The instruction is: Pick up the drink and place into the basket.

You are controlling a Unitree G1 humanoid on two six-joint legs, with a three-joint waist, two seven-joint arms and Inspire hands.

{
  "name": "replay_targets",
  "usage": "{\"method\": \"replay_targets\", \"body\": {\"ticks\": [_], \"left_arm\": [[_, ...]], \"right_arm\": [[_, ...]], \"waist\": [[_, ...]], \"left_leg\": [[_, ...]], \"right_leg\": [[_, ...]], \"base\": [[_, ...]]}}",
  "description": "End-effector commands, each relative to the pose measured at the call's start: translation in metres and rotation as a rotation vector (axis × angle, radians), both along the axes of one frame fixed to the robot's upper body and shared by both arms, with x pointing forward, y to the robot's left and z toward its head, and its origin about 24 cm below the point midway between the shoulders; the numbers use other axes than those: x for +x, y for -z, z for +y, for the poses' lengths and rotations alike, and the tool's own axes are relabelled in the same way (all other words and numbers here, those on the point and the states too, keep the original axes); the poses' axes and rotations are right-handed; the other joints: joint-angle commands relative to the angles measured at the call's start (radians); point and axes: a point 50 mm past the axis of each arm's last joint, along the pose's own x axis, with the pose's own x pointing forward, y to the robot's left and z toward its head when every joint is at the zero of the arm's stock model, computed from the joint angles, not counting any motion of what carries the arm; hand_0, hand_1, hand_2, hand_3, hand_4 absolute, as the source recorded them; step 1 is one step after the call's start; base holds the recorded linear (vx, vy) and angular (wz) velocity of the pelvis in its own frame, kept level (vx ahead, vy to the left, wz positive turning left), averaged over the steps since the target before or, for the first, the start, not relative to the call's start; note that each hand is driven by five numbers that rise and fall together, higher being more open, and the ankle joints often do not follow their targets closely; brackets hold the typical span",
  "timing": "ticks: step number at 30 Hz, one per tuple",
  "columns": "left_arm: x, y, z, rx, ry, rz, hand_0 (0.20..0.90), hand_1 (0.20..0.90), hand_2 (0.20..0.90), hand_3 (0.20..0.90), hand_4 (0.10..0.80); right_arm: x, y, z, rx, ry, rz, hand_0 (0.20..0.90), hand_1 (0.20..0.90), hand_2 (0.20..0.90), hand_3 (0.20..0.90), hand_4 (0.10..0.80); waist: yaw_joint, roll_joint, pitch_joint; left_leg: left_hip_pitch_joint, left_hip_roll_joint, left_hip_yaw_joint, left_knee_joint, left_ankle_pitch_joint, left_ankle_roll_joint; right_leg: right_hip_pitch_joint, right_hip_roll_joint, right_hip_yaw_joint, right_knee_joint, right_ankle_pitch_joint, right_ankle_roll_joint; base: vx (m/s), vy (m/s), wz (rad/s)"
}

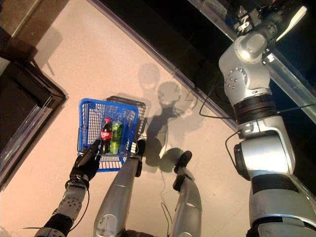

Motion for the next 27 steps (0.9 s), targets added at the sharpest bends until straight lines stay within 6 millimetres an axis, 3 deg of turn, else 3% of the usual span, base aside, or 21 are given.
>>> {"method": "replay_targets", "body": {"ticks": [1,2,3,15,23,27], "left_arm": [[-0.061,0.015,0.046,0.145,0.006,0.049,0.3,0.3,0.3,0.2,0.1],[-0.061,0.014,0.048,0.148,0.009,0.043,0.3,0.3,0.3,0.2,0.1],[-0.061,0.013,0.049,0.15,0.009,0.04,0.3,0.3,0.3,0.2,0.1],[-0.063,0.008,0.057,0.148,0.023,0.011,0.3,0.3,0.3,0.2,0.1],[-0.064,0.005,0.064,0.128,0.002,-0.017,0.3,0.3,0.3,0.2,0.1],[-0.064,0.002,0.066,0.119,-0.003,-0.044,0.3,0.3,0.3,0.2,0.1]], "right_arm": [[-0.039,-0.075,-0.021,-0.038,0.068,-0.284,0.571,0.571,0.571,0.516,0.416],[-0.039,-0.074,-0.025,-0.016,0.065,-0.284,0.378,0.378,0.378,0.291,0.191],[-0.039,-0.074,-0.026,-0.008,0.068,-0.288,0.3,0.3,0.3,0.2,0.1],[-0.043,-0.082,-0.04,-0.059,0.173,-0.241,0.3,0.3,0.3,0.2,0.1],[-0.052,-0.092,-0.049,-0.119,0.23,-0.287,0.3,0.3,0.3,0.2,0.1],[-0.057,-0.098,-0.043,-0.19,0.212,-0.335,0.3,0.3,0.3,0.2,0.1]], "waist": [[0.046,0.01,-0.022],[0.048,0.011,-0.022],[0.049,0.011,-0.022],[0.062,0.014,-0.022],[0.068,0.02,-0.022],[0.066,0.021,-0.022]], "left_leg": [[0.003,-0.051,-0.071,-0.062,-0.024,-0.004],[0.001,-0.052,-0.071,-0.058,-0.028,-0.003],[-0.001,-0.053,-0.071,-0.056,-0.029,-0.003],[0.002,-0.057,-0.073,-0.046,-0.039,0.0],[0.001,-0.061,-0.073,0.014,-0.07,0.009],[0.012,-0.067,-0.077,0.042,-0.088,0.014]], "right_leg": [[0.029,-0.045,-0.044,0.122,-0.089,0.064],[0.027,-0.048,-0.045,0.128,-0.089,0.062],[0.025,-0.049,-0.046,0.13,-0.089,0.062],[0.02,-0.056,-0.059,0.158,-0.093,0.06],[0.011,-0.061,-0.068,0.258,-0.137,0.045],[0.008,-0.061,-0.066,0.313,-0.168,0.037]], "base": [[0.0,0.0,0.0],[0.0,0.0,0.0],[0.009,0.001,0.04],[-0.007,-0.01,0.02],[-0.027,-0.021,0.01],[-0.043,-0.05,0.0]]}}
